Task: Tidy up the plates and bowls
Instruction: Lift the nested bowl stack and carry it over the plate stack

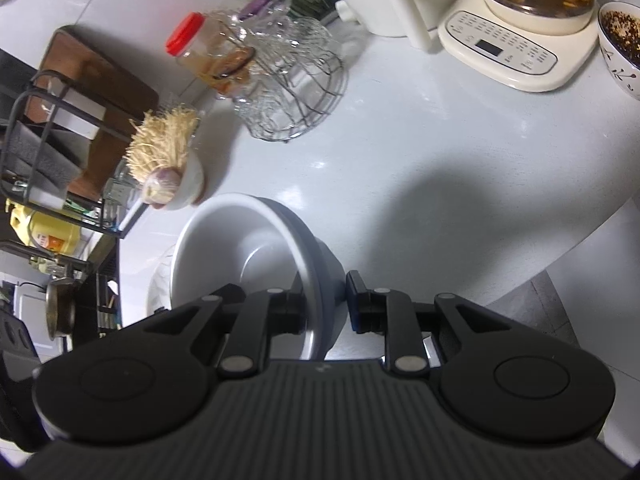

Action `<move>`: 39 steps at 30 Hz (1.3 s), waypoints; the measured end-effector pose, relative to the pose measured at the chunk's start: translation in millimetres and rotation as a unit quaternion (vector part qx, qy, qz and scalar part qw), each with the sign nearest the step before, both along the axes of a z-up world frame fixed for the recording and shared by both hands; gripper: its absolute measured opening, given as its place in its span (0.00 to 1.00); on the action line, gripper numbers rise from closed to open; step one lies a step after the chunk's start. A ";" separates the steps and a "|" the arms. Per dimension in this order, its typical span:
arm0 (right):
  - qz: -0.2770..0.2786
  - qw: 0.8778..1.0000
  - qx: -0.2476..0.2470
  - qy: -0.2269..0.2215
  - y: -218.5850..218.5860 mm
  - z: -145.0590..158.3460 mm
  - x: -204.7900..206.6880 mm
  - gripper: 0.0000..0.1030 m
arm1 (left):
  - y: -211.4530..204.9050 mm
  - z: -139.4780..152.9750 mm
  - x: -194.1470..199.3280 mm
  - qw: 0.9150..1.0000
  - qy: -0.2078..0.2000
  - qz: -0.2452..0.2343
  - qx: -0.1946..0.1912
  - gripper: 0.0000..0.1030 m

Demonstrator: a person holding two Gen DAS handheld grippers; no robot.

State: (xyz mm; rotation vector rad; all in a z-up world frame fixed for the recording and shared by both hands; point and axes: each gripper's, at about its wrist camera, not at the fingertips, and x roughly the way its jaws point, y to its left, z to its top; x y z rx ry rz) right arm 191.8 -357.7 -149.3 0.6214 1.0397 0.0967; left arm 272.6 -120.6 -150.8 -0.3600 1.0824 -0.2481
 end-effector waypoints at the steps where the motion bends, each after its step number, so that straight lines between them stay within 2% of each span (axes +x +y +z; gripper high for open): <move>1: -0.001 1.000 0.002 -0.003 2.7 3.0 -0.7 0.22 | 4.1 4.6 -1.0 1.000 -0.001 -0.001 0.001 0.16; 6: 0.000 1.000 0.002 -0.022 20.2 19.4 -0.1 0.22 | 25.7 23.7 -5.4 1.000 -0.010 -0.002 0.001 0.17; 11: 0.005 0.999 -0.004 -0.039 46.7 28.0 7.6 0.23 | 52.8 30.6 -5.3 0.999 -0.028 -0.017 0.010 0.17; 20: 0.047 0.997 0.011 -0.053 103.3 35.2 26.7 0.23 | 116.5 42.2 -11.0 0.999 -0.043 0.023 0.014 0.17; 30: 0.093 0.995 0.000 -0.027 159.0 17.6 48.5 0.23 | 171.5 13.6 -13.3 0.997 -0.015 0.076 0.002 0.17; 39: 0.100 0.995 -0.023 0.009 193.1 -13.9 67.8 0.23 | 199.6 -29.4 1.5 0.997 0.017 0.069 0.007 0.17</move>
